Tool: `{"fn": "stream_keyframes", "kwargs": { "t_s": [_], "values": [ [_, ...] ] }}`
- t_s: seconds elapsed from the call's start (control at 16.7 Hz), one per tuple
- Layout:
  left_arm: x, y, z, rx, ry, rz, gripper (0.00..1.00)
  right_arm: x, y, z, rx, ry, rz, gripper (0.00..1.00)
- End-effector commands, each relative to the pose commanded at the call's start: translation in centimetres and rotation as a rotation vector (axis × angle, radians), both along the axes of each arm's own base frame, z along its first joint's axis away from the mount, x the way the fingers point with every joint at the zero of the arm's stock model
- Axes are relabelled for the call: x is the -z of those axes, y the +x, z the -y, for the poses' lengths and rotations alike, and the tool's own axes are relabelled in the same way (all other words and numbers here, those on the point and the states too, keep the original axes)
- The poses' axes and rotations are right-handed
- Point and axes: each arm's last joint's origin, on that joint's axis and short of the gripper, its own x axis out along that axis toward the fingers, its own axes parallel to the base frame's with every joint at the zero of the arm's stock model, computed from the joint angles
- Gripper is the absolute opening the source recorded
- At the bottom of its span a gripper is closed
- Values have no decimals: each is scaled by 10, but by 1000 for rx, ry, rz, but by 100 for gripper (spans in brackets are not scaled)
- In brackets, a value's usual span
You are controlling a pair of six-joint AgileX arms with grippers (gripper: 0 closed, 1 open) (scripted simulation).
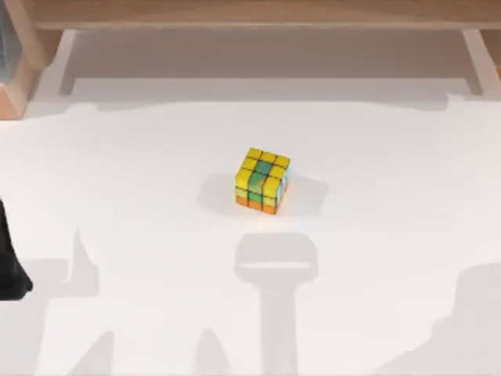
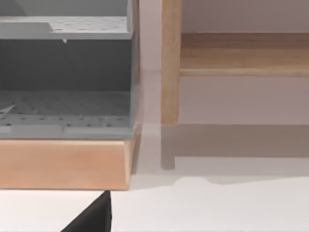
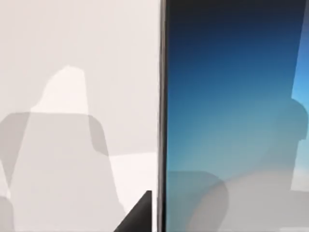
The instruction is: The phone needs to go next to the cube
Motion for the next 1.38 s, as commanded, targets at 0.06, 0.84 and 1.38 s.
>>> {"fn": "stream_keyframes", "kwargs": {
  "t_s": [0.06,0.84,1.38],
  "values": [
    [0,0,0,0,0,0,100,-1,11,-6,-8,17,-7,0],
    [0,0,0,0,0,0,100,56,132,-164,-165,262,-294,0],
    [0,0,0,0,0,0,100,77,151,-300,-310,246,-358,0]
  ]
}}
